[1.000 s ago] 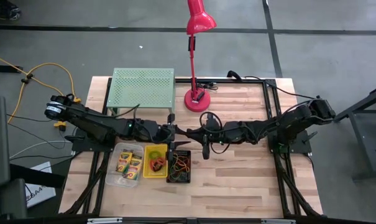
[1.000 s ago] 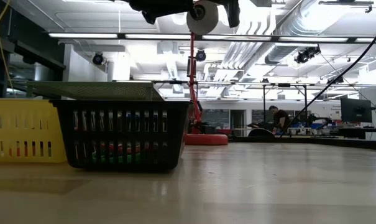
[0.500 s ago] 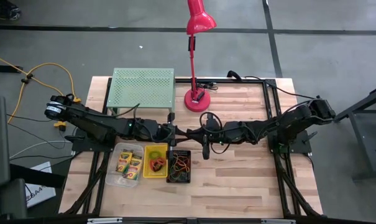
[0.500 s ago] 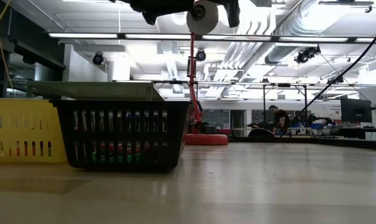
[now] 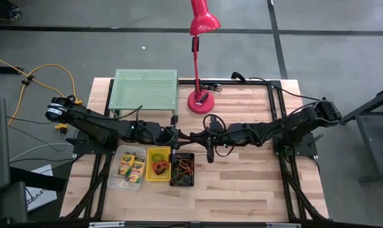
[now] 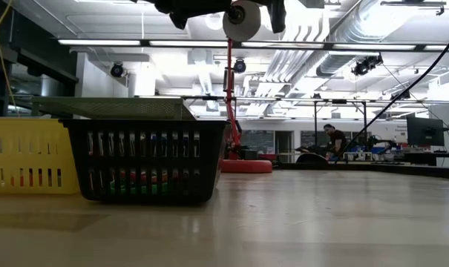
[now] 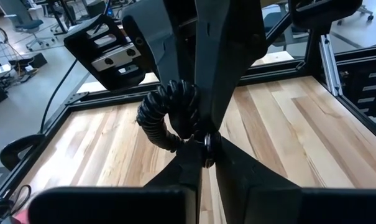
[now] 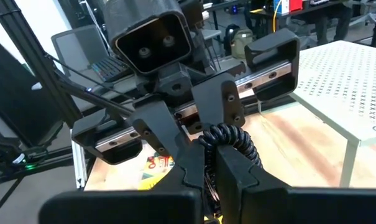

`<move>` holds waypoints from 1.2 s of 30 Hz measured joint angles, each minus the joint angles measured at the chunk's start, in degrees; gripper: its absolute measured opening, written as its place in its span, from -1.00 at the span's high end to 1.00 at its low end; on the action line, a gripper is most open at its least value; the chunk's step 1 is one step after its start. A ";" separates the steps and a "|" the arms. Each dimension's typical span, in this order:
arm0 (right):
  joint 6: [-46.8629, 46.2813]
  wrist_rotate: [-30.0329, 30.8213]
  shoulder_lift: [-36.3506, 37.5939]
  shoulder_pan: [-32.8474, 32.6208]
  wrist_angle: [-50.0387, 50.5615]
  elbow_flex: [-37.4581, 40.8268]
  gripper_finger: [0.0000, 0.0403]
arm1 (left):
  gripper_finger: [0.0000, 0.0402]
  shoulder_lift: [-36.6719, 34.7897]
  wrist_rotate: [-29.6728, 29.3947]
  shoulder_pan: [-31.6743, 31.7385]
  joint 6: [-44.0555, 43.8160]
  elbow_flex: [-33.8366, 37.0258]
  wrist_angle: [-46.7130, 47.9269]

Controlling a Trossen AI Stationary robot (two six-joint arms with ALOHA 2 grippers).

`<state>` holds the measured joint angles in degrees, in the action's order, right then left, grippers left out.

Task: Pick & Place Office Desk Supplies
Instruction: Put the black spring keychain into the yellow bin

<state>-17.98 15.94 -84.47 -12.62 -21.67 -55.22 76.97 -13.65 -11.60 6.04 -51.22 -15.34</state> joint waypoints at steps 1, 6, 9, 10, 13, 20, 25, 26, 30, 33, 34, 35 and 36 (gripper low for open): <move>0.00 -0.65 0.00 0.00 0.00 0.00 0.96 | 0.88 0.00 0.02 0.00 -0.11 0.00 0.10; -0.66 -2.45 0.00 -0.24 0.27 0.00 0.91 | 0.88 0.00 0.17 -0.24 -0.63 0.00 0.61; -2.52 -2.79 0.00 -0.47 1.23 -0.01 0.80 | 0.88 0.00 0.14 -0.61 -2.39 0.00 1.33; -3.36 -2.92 0.00 -0.48 1.99 -0.02 0.76 | 0.88 0.00 0.07 -0.70 -2.78 0.00 1.81; -6.08 -4.11 0.00 -0.48 5.20 -0.02 0.65 | 0.88 0.00 0.00 -0.72 -3.00 0.00 3.95; -11.77 -12.31 0.00 -0.58 10.11 -0.02 0.52 | 0.89 0.00 -0.20 -1.10 -8.04 0.00 11.42; -13.94 -16.03 0.00 -2.30 11.90 -0.04 0.52 | 0.89 -0.25 -0.18 -1.73 -12.39 0.00 18.91; -13.97 -16.07 0.00 -2.99 12.31 -0.04 0.53 | 0.89 -0.38 -0.18 -2.03 -13.42 0.00 20.66; -13.96 -14.76 0.00 -6.19 13.96 -0.04 0.53 | 0.89 -1.26 -0.11 -3.54 -18.39 0.00 28.07; -13.94 -11.32 -0.08 -8.63 14.78 -0.04 0.53 | 0.89 -2.03 0.06 -5.08 -22.95 0.00 34.06; -13.94 -10.15 -0.19 -9.37 14.82 -0.07 0.53 | 0.89 -2.05 0.11 -5.67 -24.33 0.00 35.48; -13.94 -9.15 -0.28 -10.10 15.05 -0.07 0.53 | 0.89 -2.06 0.24 -6.29 -25.80 -0.04 37.32; -13.94 -8.31 -0.31 -10.85 15.39 -0.07 0.53 | 0.89 -2.14 0.43 -6.80 -27.17 -0.04 39.46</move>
<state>-31.92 7.64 -84.77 -23.47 -6.28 -55.29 74.83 -13.21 -18.39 -21.14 -51.27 24.12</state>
